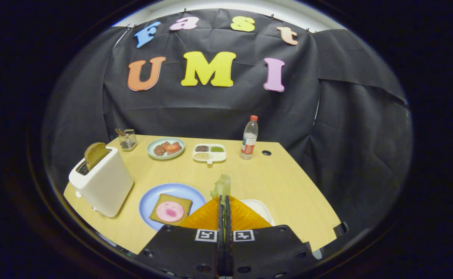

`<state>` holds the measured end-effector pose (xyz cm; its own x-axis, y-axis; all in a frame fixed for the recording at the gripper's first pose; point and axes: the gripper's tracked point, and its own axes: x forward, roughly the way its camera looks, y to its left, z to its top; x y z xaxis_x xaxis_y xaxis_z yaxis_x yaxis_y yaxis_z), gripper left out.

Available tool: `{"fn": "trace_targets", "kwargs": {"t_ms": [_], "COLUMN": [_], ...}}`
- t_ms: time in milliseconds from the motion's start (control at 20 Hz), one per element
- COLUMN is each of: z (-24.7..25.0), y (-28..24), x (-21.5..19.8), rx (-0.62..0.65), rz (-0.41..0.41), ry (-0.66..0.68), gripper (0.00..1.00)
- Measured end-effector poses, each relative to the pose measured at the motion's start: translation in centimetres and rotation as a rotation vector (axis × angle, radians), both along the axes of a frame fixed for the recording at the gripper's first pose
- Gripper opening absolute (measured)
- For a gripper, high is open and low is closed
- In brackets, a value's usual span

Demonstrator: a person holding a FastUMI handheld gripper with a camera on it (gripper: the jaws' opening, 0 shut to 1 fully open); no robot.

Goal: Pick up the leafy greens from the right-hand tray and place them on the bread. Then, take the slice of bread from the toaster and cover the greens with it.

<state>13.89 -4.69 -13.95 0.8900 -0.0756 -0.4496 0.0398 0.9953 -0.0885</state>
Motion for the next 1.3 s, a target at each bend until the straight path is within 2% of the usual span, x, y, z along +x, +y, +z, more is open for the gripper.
{"fn": "trace_targets", "kwargs": {"t_ms": [350,700,950,1300], "z": [-1.7,-2.6,-5.8,-9.3], "y": [9.0,17.1,17.4,13.9], "x": [-0.3,0.5,3.4,7.6], "rx": [0.044,0.122,0.166,0.153], "rz": [0.091,0.236,0.227,0.178], "ry": [0.006,-0.031,0.035,0.100], "gripper": [0.01,0.01,0.00,0.01]}}
